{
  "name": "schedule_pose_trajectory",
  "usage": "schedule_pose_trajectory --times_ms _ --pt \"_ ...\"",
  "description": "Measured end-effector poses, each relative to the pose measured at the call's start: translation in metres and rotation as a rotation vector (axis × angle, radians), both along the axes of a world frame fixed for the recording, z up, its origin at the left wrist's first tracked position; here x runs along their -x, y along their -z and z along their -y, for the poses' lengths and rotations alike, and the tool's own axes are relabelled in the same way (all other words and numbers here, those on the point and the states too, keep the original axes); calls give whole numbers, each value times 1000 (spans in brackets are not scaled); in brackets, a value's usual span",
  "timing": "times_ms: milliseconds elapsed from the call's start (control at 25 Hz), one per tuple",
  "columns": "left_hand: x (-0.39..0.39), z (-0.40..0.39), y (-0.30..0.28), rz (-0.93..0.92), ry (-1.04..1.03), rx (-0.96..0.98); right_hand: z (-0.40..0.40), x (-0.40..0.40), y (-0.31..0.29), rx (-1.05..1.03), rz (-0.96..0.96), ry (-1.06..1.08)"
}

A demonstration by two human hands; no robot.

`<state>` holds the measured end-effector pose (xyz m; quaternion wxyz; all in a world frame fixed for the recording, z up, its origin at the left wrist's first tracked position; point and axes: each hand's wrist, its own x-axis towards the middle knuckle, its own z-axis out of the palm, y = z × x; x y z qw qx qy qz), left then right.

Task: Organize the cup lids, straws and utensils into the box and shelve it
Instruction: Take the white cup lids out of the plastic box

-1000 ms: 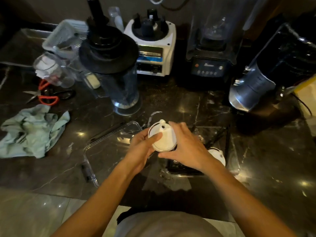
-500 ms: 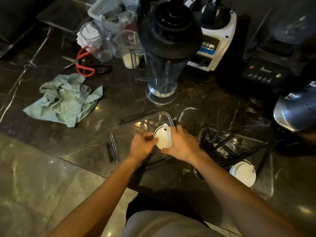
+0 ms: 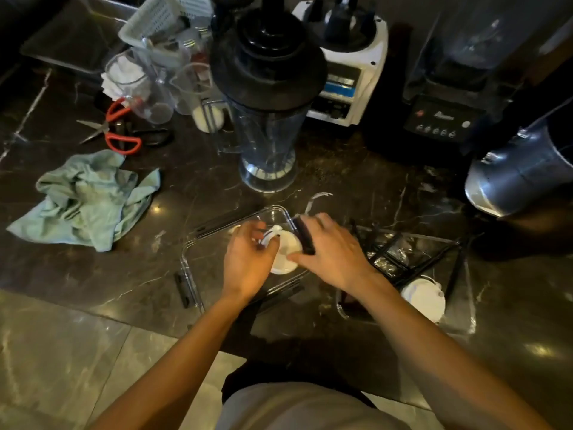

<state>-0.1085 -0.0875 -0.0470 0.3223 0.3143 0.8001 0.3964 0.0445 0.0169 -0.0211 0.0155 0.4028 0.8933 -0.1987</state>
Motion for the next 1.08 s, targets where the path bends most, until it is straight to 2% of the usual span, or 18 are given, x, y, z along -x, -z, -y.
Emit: schedule_pose_trajectory --times_ms 80,160,280,440,600,720,920,1080 --pt "-24 -23 -21 79 70 -53 -10 -38 -20 -107 -134 133" --pt "-59 -46 -35 152 194 -62 -19 -84 -34 -129 -192 331" --pt "-121 -71 -45 235 401 -44 -23 -155 -44 -89 -109 581" --pt "-180 -82 -37 234 668 138 -12 -207 -38 90 205 603" --pt "-208 -82 -25 112 853 336 -3 -222 -29 228 261 568" --pt "-220 -79 -17 99 839 388 -1 -223 -20 292 292 531" --pt "-228 -80 -12 131 672 387 -4 -218 -15 286 329 504" --pt "-224 -79 -12 237 565 358 -5 -225 -19 299 206 544"
